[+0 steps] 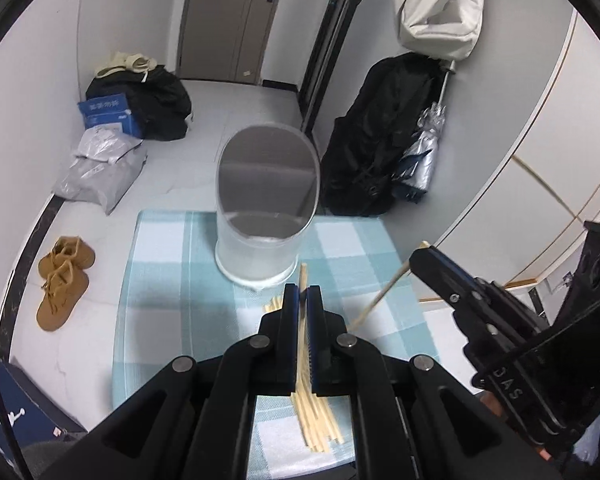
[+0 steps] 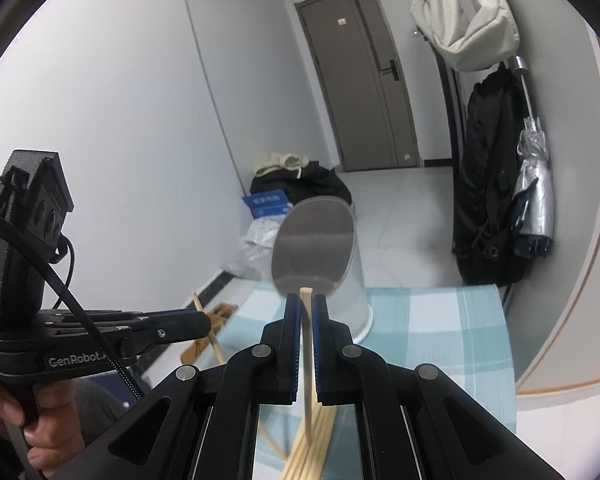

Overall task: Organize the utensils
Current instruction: 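Carry both held chopsticks up and over the white utensil holder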

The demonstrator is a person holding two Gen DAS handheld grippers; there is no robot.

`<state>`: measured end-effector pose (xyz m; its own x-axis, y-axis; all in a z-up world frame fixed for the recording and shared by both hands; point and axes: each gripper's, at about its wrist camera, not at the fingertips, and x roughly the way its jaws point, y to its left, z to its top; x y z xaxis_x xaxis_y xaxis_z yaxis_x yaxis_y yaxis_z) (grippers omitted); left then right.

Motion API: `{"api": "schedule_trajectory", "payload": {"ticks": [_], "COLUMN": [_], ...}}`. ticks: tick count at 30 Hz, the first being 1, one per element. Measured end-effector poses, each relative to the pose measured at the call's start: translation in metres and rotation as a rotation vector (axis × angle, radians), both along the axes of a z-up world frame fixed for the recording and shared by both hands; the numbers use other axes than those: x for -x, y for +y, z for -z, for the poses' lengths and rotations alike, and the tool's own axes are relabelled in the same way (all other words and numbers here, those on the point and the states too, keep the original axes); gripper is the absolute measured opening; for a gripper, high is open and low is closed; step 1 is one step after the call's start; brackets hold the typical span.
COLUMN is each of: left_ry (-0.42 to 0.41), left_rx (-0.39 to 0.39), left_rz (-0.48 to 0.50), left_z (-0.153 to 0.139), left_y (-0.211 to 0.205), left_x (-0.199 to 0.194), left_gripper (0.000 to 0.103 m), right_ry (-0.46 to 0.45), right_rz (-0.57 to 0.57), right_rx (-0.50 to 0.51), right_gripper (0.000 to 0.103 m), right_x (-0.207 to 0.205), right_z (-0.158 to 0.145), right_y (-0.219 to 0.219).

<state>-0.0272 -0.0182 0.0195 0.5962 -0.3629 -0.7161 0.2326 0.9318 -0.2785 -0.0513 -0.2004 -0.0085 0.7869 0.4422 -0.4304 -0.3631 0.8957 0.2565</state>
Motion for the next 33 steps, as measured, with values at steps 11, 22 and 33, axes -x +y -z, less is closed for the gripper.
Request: {"api": "schedule_trajectory", "payload": {"ticks": [11, 22, 33], "left_ry": [-0.041, -0.069, -0.105], "left_rx": [-0.012, -0.010, -0.004], "left_rz": [0.034, 0.070, 0.057], "left_z": [-0.033, -0.065, -0.102], "left_y": [-0.007, -0.012, -0.003], "left_x": [-0.019, -0.046, -0.100], "left_gripper": [0.001, 0.001, 0.001], "right_ry": [-0.069, -0.105, -0.161], "right_rz": [0.010, -0.021, -0.034], "right_rx": [-0.038, -0.023, -0.020], "right_gripper": [0.005, 0.005, 0.005], "right_x": [-0.014, -0.034, -0.091], "right_z": [-0.036, -0.083, -0.134], "right_y": [-0.011, -0.007, -0.004]}}
